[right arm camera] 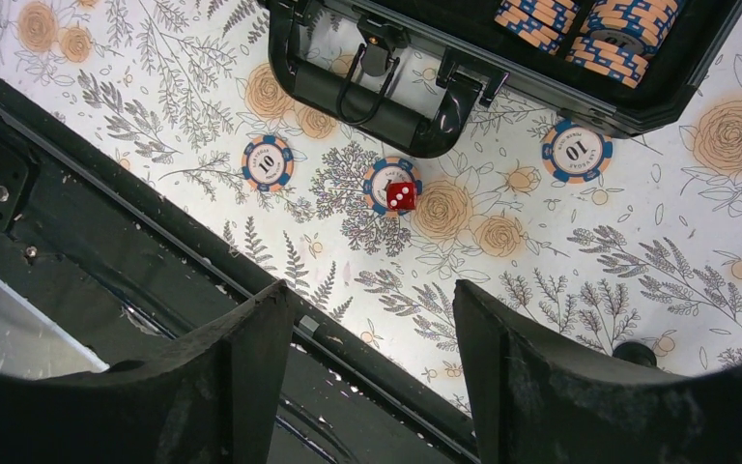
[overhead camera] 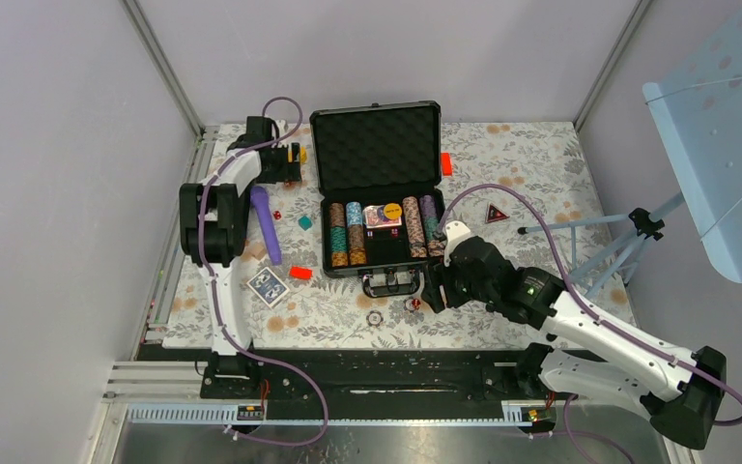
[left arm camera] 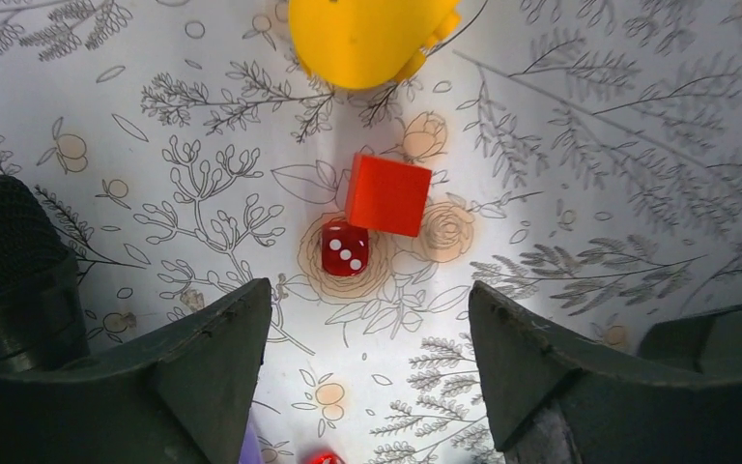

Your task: Pack up texas hold em set

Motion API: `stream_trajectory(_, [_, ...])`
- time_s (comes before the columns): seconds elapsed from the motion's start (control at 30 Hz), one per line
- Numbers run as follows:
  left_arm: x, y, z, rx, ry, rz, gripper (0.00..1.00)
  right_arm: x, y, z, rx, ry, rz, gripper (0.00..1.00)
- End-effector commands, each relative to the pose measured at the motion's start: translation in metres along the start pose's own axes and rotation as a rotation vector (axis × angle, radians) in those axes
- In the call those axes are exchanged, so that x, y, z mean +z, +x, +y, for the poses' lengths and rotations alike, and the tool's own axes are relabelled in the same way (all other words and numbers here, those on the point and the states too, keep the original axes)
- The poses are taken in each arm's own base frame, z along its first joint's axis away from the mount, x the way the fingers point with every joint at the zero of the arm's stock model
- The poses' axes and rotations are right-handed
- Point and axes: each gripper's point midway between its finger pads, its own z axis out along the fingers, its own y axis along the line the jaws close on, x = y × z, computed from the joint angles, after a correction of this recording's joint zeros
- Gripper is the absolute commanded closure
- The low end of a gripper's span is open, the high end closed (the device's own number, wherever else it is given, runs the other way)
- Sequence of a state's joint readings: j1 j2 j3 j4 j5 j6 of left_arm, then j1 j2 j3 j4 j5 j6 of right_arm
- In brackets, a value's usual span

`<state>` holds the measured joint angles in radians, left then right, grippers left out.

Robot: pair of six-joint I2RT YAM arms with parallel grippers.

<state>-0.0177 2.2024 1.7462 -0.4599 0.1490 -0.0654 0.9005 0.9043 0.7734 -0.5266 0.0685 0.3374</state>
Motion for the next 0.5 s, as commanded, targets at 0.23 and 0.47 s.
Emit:
stream_trajectory(0.23, [0.018, -0.011, 0.021, 0.043, -0.051, 0.009, 0.37, 0.000, 0.002, -0.003, -0.032, 0.013, 0.007, 0.31])
stream_trajectory(0.47, [0.021, -0.013, 0.021, 0.042, -0.050, 0.015, 0.53, 0.001, 0.005, -0.005, -0.035, 0.022, 0.017, 0.31])
